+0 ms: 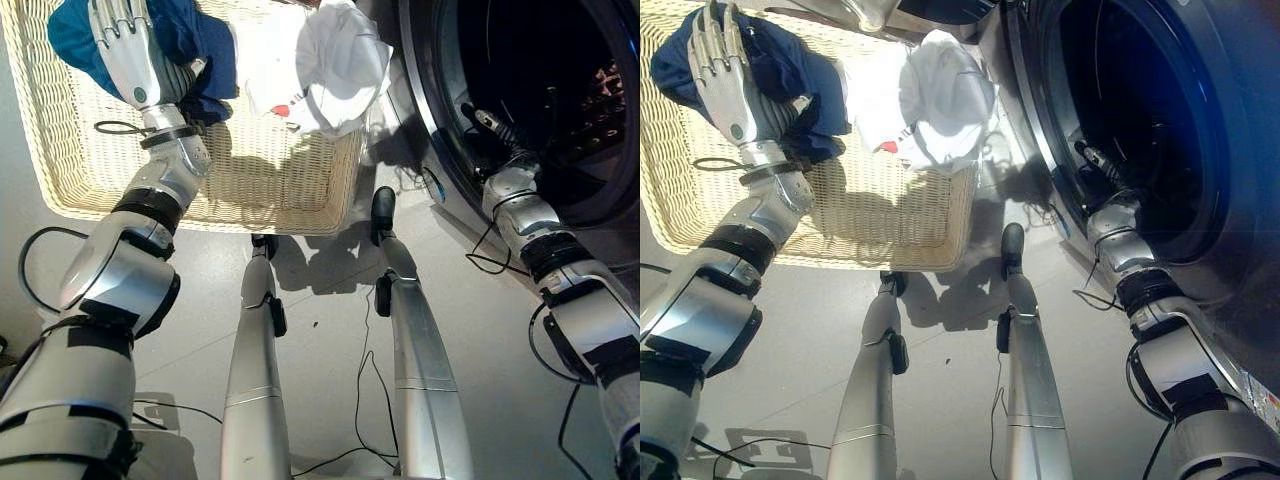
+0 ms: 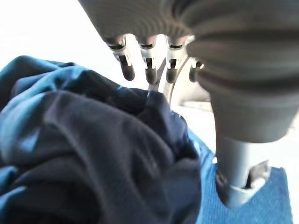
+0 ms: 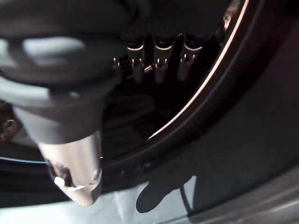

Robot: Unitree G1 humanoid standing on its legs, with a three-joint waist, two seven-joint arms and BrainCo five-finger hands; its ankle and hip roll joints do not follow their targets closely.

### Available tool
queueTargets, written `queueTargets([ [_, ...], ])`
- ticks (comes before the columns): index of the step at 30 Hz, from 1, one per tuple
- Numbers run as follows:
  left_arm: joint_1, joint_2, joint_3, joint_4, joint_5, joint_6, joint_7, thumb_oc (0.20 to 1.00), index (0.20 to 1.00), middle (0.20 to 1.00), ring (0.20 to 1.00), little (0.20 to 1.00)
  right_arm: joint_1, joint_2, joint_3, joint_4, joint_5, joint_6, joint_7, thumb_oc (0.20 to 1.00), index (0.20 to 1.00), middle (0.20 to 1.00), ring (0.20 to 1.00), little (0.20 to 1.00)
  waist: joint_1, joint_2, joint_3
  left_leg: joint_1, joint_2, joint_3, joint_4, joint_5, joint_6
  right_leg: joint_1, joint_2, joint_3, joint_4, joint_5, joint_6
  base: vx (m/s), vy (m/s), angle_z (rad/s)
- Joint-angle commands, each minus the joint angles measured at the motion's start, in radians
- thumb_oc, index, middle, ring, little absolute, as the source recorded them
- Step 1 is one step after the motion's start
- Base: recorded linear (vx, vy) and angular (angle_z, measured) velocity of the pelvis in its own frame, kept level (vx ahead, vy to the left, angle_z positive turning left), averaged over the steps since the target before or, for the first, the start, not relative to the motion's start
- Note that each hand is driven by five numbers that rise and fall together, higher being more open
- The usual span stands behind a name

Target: Put the clothes into the washing machine.

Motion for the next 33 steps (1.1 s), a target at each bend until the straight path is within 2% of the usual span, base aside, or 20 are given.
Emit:
queueTargets([
  [1, 0.007, 0.012, 0.083, 0.018, 0.036, -0.023, 0.087, 1.000, 1.000, 1.000, 1.000, 1.000, 0.027, 0.022, -0.028, -0.042, -0.022, -0.018, -0.043, 1.000, 1.000, 1.000, 1.000, 1.000, 0.015, -0.041, -0.007, -0.016, -0.082, -0.033, 0.075, -0.062, 0.031, 0.058, 0.076, -0.072, -0.055, 0.038, 0.066, 0.00, 0.000, 0.00],
  [7, 0.034, 0.005, 0.101, 0.018, 0.005, -0.036, 0.037, 1.000, 1.000, 1.000, 1.000, 1.000, 0.036, 0.027, -0.033, -0.044, -0.022, -0.022, -0.046, 1.000, 1.000, 1.000, 1.000, 1.000, 0.019, -0.042, -0.007, -0.015, -0.084, -0.036, 0.075, -0.062, 0.031, 0.059, 0.074, -0.076, -0.056, 0.042, 0.067, 0.00, 0.000, 0.00],
  [10, 0.053, 0.008, 0.113, 0.020, -0.027, -0.061, -0.015, 1.000, 1.000, 1.000, 1.000, 1.000, 0.046, 0.025, -0.037, -0.047, -0.023, -0.026, -0.040, 1.000, 1.000, 1.000, 1.000, 1.000, 0.020, -0.043, -0.007, -0.005, -0.081, -0.035, 0.075, -0.070, 0.031, 0.069, 0.077, -0.076, -0.052, 0.034, 0.068, 0.00, 0.000, 0.00],
  [11, 0.046, 0.012, 0.104, 0.026, -0.039, -0.069, -0.059, 1.000, 1.000, 1.000, 1.000, 1.000, 0.042, 0.020, -0.035, -0.046, -0.019, -0.029, -0.036, 1.000, 1.000, 1.000, 1.000, 1.000, 0.019, -0.043, -0.007, -0.011, -0.081, -0.035, 0.074, -0.063, 0.033, 0.064, 0.076, -0.075, -0.054, 0.039, 0.067, 0.00, 0.000, 0.00],
  [13, 0.046, 0.012, 0.097, 0.023, -0.045, -0.063, -0.079, 1.000, 1.000, 1.000, 1.000, 1.000, 0.042, 0.018, -0.034, -0.046, -0.016, -0.027, -0.032, 1.000, 1.000, 1.000, 1.000, 1.000, 0.019, -0.043, -0.007, -0.005, -0.080, -0.035, 0.078, -0.070, 0.032, 0.069, 0.076, -0.074, -0.050, 0.035, 0.069, 0.00, 0.000, 0.00],
  [16, 0.028, 0.016, 0.100, 0.032, -0.125, -0.062, -0.110, 1.000, 1.000, 1.000, 1.000, 1.000, 0.030, 0.012, -0.031, -0.044, -0.010, -0.030, -0.027, 1.000, 1.000, 1.000, 1.000, 1.000, 0.017, -0.042, -0.007, -0.012, -0.081, -0.031, 0.078, -0.063, 0.033, 0.063, 0.075, -0.074, -0.052, 0.040, 0.069, 0.00, 0.000, 0.00],
  [18, 0.020, 0.020, 0.102, 0.049, -0.153, -0.063, -0.170, 1.000, 1.000, 1.000, 1.000, 1.000, 0.026, 0.013, -0.032, -0.033, -0.009, -0.039, -0.019, 1.000, 1.000, 1.000, 1.000, 1.000, 0.017, -0.041, -0.007, -0.012, -0.082, -0.032, 0.079, -0.064, 0.034, 0.064, 0.072, -0.076, -0.052, 0.039, 0.071, 0.00, 0.000, 0.00],
  [19, 0.021, 0.020, 0.098, 0.059, -0.177, -0.056, -0.226, 1.000, 1.000, 1.000, 1.000, 1.000, 0.025, 0.014, -0.027, -0.030, -0.006, -0.041, -0.019, 1.000, 1.000, 1.000, 1.000, 1.000, 0.018, -0.040, -0.007, -0.005, -0.081, -0.032, 0.080, -0.070, 0.033, 0.070, 0.073, -0.077, -0.050, 0.033, 0.070, 0.00, 0.000, 0.00],
  [23, 0.011, 0.020, 0.092, 0.071, -0.215, -0.039, -0.303, 1.000, 1.000, 1.000, 1.000, 1.000, 0.011, 0.013, -0.023, -0.035, -0.010, -0.034, -0.017, 1.000, 1.000, 1.000, 1.000, 1.000, 0.012, -0.038, -0.007, -0.009, -0.081, -0.027, 0.071, -0.059, 0.034, 0.065, 0.075, -0.074, -0.058, 0.042, 0.070, 0.00, 0.011, 0.00],
  [24, 0.004, 0.023, 0.076, 0.082, -0.225, -0.028, -0.350, 1.000, 1.000, 1.000, 1.000, 1.000, 0.010, 0.006, -0.014, -0.035, -0.005, -0.038, -0.011, 1.000, 1.000, 1.000, 1.000, 1.000, 0.009, -0.036, -0.007, 0.001, -0.078, -0.022, 0.069, -0.063, 0.032, 0.072, 0.078, -0.070, -0.057, 0.035, 0.069, 0.00, 0.050, 0.00],
  [27, -0.018, 0.037, 0.058, 0.086, -0.238, -0.017, -0.396, 1.000, 1.000, 1.000, 1.000, 1.000, 0.003, -0.006, -0.010, -0.043, -0.005, -0.039, -0.003, 1.000, 1.000, 1.000, 1.000, 1.000, 0.004, -0.032, -0.007, -0.006, -0.077, -0.019, 0.067, -0.055, 0.032, 0.064, 0.078, -0.066, -0.057, 0.039, 0.068, 0.01, 0.043, 0.00],
  [32, -0.048, 0.049, 0.020, 0.095, -0.271, 0.048, -0.494, 1.000, 1.000, 1.000, 1.000, 1.000, 0.005, -0.015, -0.004, -0.068, -0.011, -0.043, 0.005, 1.000, 1.000, 1.000, 1.000, 1.000, -0.003, -0.025, -0.007, 0.002, -0.074, -0.013, 0.067, -0.059, 0.030, 0.068, 0.079, -0.059, -0.051, 0.031, 0.069, 0.00, 0.000, 0.00],
  [33, -0.054, 0.048, 0.014, 0.100, -0.274, 0.066, -0.511, 0.733, 0.733, 0.733, 0.733, 0.733, 0.001, -0.014, -0.002, -0.070, -0.013, -0.042, 0.006, 1.000, 1.000, 1.000, 1.000, 1.000, -0.004, -0.024, -0.007, 0.002, -0.074, -0.013, 0.068, -0.059, 0.031, 0.068, 0.079, -0.058, -0.050, 0.031, 0.069, 0.00, 0.000, 0.00],
])
